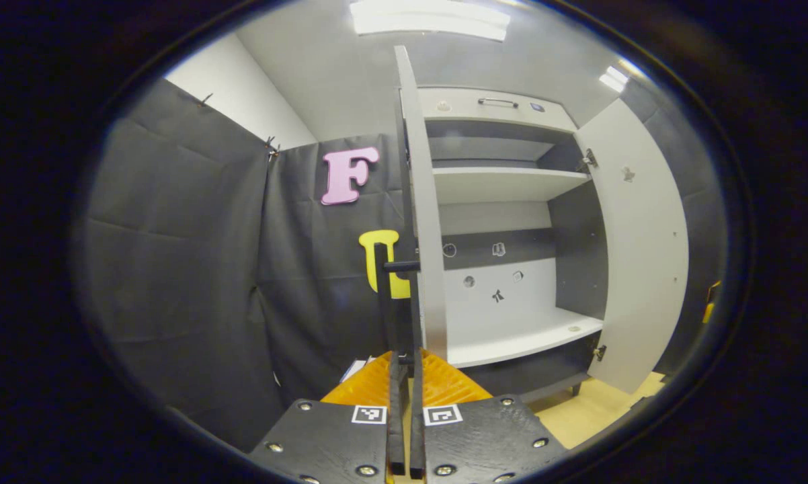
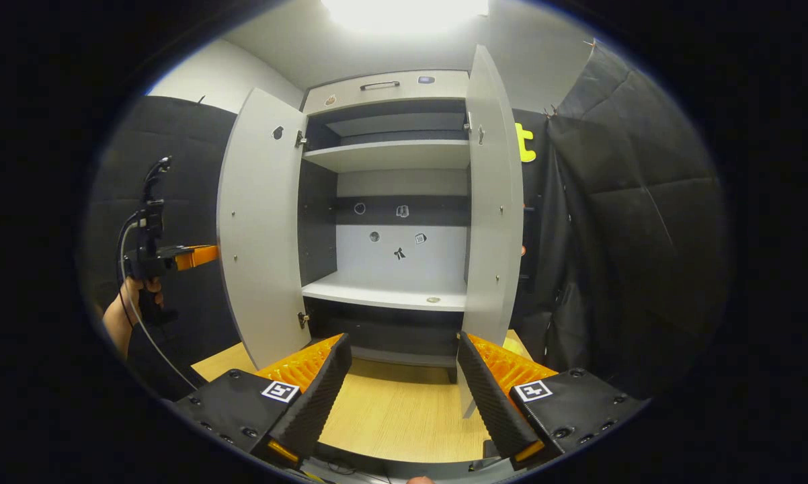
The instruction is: Open the right door of the double-door shoe cabinet with the right hand, and open the left door with the left hand.
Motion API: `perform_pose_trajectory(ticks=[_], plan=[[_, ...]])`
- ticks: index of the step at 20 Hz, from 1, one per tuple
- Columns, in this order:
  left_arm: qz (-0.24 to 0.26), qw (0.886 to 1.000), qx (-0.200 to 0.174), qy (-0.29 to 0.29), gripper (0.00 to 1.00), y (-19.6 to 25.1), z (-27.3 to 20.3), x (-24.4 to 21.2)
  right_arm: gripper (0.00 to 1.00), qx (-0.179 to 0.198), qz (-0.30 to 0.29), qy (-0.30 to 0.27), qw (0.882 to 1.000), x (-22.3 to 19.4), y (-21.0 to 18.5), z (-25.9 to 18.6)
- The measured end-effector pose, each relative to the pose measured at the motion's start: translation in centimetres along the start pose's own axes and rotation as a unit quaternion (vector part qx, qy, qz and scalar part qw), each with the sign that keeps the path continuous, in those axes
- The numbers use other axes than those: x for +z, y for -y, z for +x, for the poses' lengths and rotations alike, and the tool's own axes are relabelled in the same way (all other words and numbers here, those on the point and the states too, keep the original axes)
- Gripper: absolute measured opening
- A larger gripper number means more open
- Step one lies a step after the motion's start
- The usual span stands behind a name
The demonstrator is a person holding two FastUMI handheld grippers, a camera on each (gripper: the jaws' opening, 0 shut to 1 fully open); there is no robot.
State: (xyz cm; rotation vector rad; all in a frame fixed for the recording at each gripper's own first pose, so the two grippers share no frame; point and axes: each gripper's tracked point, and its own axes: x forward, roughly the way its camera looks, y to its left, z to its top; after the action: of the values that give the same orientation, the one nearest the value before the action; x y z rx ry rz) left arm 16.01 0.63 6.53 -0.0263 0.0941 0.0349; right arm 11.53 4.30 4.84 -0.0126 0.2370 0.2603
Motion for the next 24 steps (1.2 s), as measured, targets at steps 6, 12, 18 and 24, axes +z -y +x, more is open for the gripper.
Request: perform_pose_trajectory(ticks=[6,12,18,24], plan=[[0.001,1.000,-0.008,0.008,0.05,3.3,-4.9,0.7,0.97,-0.006,0.009,0.017,1.000,0.5,0.0,-0.1],[-0.006,1.000,-0.020,-0.002,0.05,6.5,-9.6,-0.6,0.97,-0.017,0.008,0.036,0.999,0.9,0.0,-0.7],[-0.001,1.000,-0.005,-0.006,0.07,7.3,-12.1,-1.3,1.00,-0.027,0.019,0.052,0.998,0.9,-0.3,-1.7],[0.000,1.000,-0.020,-0.006,0.50,9.1,-13.1,-1.5,0.97,-0.035,0.033,0.053,0.997,0.5,0.0,-2.3]])
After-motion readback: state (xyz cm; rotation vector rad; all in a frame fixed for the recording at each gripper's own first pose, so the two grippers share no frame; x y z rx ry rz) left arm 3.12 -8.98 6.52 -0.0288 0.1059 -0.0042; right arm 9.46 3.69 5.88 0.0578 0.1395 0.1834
